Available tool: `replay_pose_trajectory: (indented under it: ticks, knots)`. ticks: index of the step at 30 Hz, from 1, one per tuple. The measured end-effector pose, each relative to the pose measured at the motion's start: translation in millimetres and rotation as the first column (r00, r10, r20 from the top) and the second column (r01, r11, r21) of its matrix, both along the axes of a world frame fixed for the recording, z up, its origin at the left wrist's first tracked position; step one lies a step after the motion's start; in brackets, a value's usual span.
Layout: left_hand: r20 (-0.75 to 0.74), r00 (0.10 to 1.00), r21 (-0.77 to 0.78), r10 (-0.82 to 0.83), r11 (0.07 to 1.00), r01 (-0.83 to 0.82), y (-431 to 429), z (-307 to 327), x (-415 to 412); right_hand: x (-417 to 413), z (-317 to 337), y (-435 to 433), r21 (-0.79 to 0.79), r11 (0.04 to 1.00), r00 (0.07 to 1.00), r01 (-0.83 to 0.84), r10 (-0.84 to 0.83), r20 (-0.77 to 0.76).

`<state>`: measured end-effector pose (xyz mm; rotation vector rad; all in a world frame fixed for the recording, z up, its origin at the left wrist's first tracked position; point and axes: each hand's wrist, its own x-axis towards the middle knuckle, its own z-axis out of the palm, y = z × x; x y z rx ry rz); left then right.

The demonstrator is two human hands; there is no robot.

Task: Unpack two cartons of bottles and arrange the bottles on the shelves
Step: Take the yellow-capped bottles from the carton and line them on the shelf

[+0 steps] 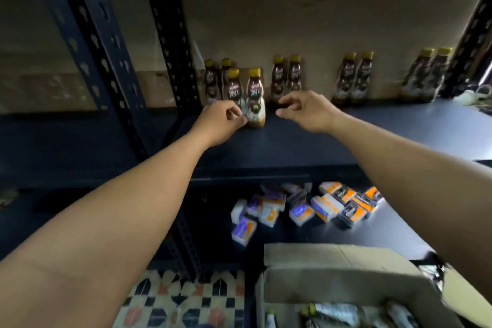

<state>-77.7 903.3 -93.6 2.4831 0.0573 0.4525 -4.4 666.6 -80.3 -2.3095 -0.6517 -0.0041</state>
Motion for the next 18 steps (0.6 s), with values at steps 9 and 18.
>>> replay_pose_trajectory:
  ticks: [9, 18]
  knots:
    - [-0.001, 0.986, 0.009, -0.166, 0.986, 0.166, -96.8, -55.5, -23.8, -45.0, -62.4, -59.3, -0.076, 0.992, 0.99, 0.098, -0.09, 0.105]
    - [-0.117, 0.932, -0.044, -0.344, 0.939, 0.341, -157.1, -166.0, -48.4, -93.8, -170.4, -117.4, -0.035, 0.998, 0.964, 0.054, -0.043, 0.262]
